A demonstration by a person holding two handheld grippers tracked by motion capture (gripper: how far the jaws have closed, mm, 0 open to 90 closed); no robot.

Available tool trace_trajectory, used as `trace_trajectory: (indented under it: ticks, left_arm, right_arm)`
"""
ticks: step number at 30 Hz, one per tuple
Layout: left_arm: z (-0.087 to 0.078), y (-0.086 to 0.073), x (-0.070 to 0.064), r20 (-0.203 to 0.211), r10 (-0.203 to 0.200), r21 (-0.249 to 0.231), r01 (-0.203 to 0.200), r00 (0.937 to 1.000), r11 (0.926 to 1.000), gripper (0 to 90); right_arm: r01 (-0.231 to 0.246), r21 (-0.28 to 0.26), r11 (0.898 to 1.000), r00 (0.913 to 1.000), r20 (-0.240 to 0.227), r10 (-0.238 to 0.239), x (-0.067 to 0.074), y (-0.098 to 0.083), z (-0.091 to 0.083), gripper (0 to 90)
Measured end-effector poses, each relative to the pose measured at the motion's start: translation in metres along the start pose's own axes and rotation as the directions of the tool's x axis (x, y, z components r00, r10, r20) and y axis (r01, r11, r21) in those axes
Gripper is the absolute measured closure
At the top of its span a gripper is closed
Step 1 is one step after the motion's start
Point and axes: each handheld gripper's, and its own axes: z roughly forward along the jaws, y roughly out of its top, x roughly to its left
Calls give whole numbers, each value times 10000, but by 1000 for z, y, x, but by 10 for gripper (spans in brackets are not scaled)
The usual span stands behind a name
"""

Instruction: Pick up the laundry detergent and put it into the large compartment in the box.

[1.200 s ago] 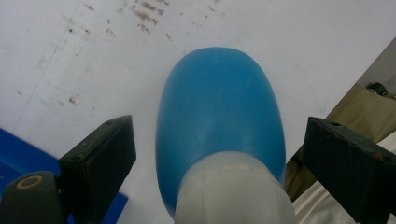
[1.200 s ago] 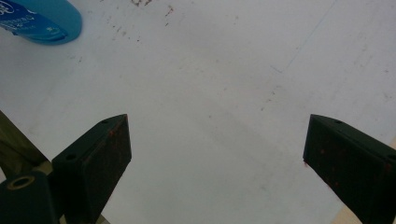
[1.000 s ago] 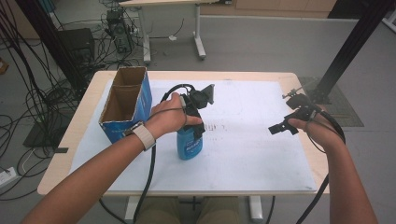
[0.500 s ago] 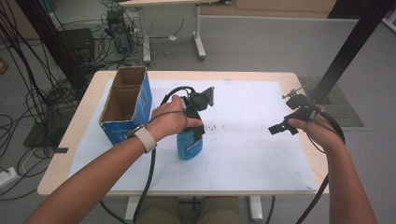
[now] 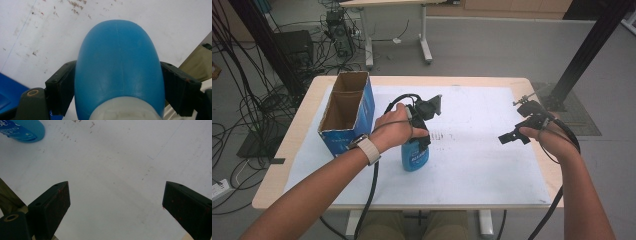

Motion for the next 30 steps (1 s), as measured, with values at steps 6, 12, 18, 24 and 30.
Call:
trace_trajectory:
  ticks: [6, 12, 18, 24, 30]
  left_arm:
    - [0, 0, -1, -60, -28, -14, 28, 10000, 10000, 218]
    - [0, 0, -2, -75, -54, -17, 54, 10000, 10000, 259]
    - [1, 0, -3, -176, -82, 13, 82, 9998, 10000, 298]
    - [1, 0, -5, -262, -206, -25, 206, 9994, 9998, 303]
    - [0, 1, -5, -277, -223, 43, 224, 9994, 9997, 370]
  right_arm:
    - [34, -20, 10000, 10000, -14, -34, 0, 1, 0, 80]
    - [70, -28, 10000, 10000, -12, -70, 0, 1, 0, 80]
    - [57, -43, 10000, 10000, -21, -58, 0, 1, 0, 80]
    - [25, -14, 10000, 10000, -24, -25, 0, 2, 1, 80]
    - [54, -31, 10000, 10000, -13, -54, 1, 2, 0, 80]
